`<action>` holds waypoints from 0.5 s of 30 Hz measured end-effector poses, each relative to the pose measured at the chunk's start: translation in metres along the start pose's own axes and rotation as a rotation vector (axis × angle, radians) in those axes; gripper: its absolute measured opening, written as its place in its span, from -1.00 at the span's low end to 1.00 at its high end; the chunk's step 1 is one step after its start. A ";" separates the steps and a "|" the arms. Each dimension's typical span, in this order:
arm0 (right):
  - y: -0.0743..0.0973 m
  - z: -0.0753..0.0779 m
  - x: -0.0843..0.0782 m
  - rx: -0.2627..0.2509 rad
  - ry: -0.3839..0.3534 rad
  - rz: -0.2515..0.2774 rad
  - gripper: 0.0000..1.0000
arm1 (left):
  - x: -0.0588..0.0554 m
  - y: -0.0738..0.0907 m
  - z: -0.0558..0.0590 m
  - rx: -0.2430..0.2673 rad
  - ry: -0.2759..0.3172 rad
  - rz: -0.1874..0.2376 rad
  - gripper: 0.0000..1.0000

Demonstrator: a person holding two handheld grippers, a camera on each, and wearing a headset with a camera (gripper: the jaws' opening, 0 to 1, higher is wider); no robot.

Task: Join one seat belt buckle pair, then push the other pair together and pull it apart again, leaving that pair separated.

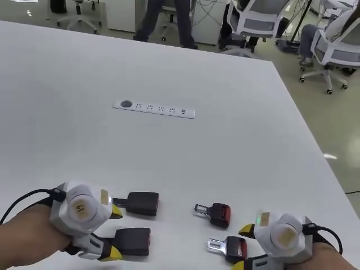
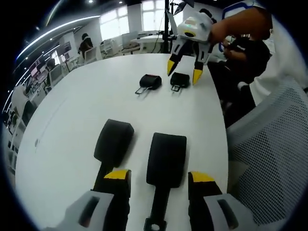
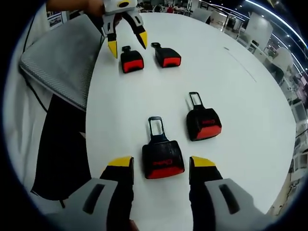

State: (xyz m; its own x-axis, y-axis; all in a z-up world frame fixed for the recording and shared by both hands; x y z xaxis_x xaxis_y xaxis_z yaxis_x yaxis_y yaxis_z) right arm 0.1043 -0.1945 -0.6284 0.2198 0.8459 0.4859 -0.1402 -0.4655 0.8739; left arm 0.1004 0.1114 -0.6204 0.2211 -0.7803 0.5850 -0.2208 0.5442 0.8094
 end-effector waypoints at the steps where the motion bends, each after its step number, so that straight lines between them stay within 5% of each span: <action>1: 0.000 0.000 0.000 0.007 0.003 -0.002 -0.15 | 0.002 -0.002 0.000 -0.005 -0.011 -0.008 -0.05; 9: -0.006 0.002 -0.001 0.058 0.025 -0.022 -0.29 | 0.005 -0.009 0.000 -0.047 -0.061 -0.033 -0.14; 15: -0.006 0.012 -0.002 0.104 0.022 0.015 -0.32 | 0.005 -0.013 0.001 -0.086 -0.088 -0.032 -0.26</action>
State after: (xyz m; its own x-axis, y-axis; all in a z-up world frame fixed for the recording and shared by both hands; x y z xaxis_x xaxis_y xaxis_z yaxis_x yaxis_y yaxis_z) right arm 0.1168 -0.1967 -0.6349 0.1970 0.8436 0.4996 -0.0424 -0.5018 0.8640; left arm 0.1033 0.1004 -0.6278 0.1415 -0.8197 0.5550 -0.1314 0.5401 0.8313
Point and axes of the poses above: the centre of the closed fingertips' face, and the gripper's own axes: y roughly backward along the fingers, z roughly to its right, x roughly out of its top, the point moved 7 cm from there along y, roughly backward along the fingers, and after that the axes turned 3 degrees about x, right-handed, at the moved point
